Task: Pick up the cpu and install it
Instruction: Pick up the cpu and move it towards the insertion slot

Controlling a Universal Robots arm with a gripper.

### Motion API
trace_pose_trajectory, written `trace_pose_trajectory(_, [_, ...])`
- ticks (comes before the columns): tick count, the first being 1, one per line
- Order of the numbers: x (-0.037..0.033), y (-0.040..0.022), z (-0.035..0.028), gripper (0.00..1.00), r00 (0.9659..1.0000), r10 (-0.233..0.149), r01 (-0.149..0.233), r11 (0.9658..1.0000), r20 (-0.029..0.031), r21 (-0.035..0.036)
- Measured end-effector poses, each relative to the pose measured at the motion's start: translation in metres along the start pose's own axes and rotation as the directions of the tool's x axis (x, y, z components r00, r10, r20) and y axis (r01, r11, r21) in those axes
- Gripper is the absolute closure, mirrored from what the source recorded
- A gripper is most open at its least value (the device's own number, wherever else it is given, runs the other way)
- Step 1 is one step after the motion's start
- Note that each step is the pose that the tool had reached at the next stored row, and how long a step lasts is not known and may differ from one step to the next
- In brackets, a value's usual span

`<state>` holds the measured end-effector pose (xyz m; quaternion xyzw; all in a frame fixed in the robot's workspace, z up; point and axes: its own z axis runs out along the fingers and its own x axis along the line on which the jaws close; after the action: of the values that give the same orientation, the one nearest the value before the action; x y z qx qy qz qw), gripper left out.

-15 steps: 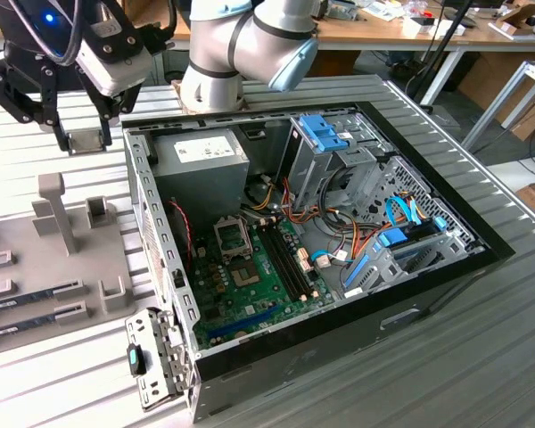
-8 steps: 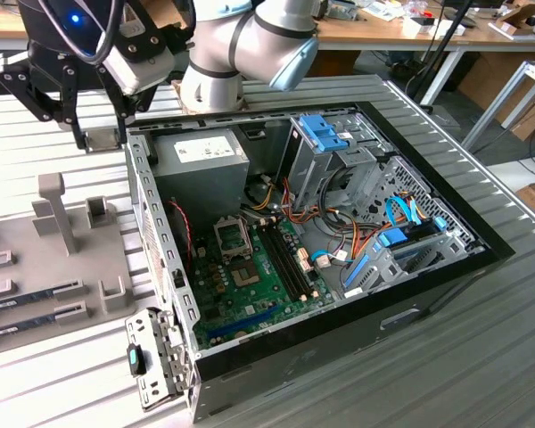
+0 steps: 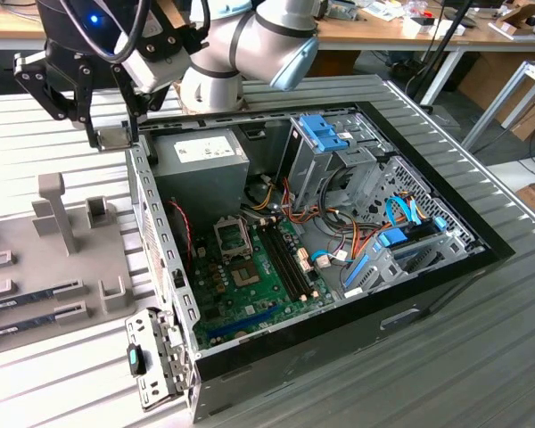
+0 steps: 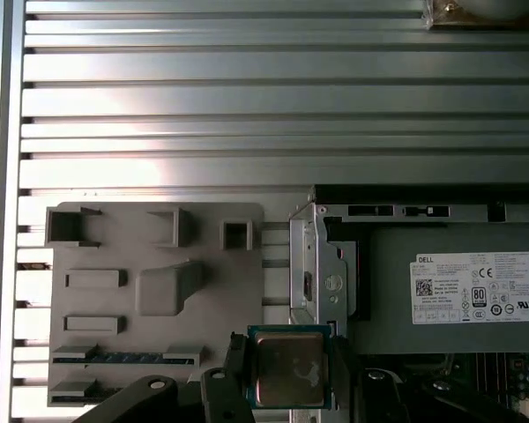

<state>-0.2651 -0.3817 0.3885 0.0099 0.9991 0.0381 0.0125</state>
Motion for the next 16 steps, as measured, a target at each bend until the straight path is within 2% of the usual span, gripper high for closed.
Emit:
trace_pose_trajectory(10, [-0.0109, 0.0002, 0.0003, 0.53, 1.0, 0.0, 0.0, 1.0, 0.0001, 0.0])
trace_pose_trajectory(16, [-0.0211, 0.0004, 0.0006, 0.53, 1.0, 0.0, 0.0, 1.0, 0.0, 0.0])
